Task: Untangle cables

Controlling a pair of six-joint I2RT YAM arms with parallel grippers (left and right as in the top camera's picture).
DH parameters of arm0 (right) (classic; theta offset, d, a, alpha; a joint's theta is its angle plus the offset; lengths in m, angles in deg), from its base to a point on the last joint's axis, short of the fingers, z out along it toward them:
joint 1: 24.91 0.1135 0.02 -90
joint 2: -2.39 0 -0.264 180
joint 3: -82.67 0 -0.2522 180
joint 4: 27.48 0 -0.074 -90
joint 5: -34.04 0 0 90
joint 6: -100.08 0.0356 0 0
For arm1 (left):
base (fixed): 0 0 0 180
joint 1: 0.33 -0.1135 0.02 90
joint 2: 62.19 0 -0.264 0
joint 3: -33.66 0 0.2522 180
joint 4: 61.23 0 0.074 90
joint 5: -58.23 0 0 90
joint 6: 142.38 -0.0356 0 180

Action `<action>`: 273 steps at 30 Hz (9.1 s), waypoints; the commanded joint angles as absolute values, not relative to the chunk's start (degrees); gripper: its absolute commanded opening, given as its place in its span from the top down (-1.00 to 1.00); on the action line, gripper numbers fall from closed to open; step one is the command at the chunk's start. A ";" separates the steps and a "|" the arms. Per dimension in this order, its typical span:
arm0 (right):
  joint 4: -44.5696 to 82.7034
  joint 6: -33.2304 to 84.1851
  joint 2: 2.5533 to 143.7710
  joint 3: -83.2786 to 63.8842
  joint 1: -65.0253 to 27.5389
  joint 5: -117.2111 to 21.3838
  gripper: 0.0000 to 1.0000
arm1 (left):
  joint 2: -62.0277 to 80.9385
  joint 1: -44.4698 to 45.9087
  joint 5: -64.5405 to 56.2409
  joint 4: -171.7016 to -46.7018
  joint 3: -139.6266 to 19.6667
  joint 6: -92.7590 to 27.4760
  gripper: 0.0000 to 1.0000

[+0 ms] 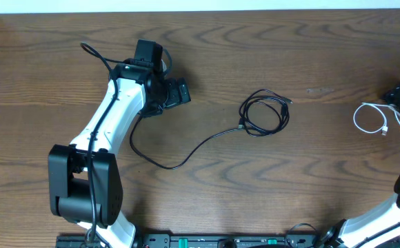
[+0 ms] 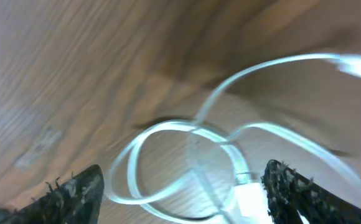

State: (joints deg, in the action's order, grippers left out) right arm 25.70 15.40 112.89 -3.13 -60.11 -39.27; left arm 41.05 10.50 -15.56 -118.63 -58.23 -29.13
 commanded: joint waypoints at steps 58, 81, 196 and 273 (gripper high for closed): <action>-5.93 17.52 110.59 -15.00 -48.59 -51.86 0.98 | 41.12 10.46 -15.97 -118.87 -57.66 -29.83 -0.96; -3.78 17.76 109.67 -14.36 -47.91 -43.55 0.80 | 41.12 10.46 -15.97 -118.87 -57.66 -29.83 -0.96; 7.36 13.83 115.75 -4.16 -43.80 -48.21 -0.98 | 41.12 10.46 -15.97 -118.87 -57.66 -29.83 -0.96; 17.59 25.26 114.90 -14.10 -15.58 -37.85 0.62 | 41.55 11.99 -15.78 -121.08 -56.81 -26.82 0.29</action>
State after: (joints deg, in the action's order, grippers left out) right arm 18.38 20.97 115.01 -12.55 -18.34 -35.42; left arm 41.05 10.87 -15.56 -120.25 -58.10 -27.63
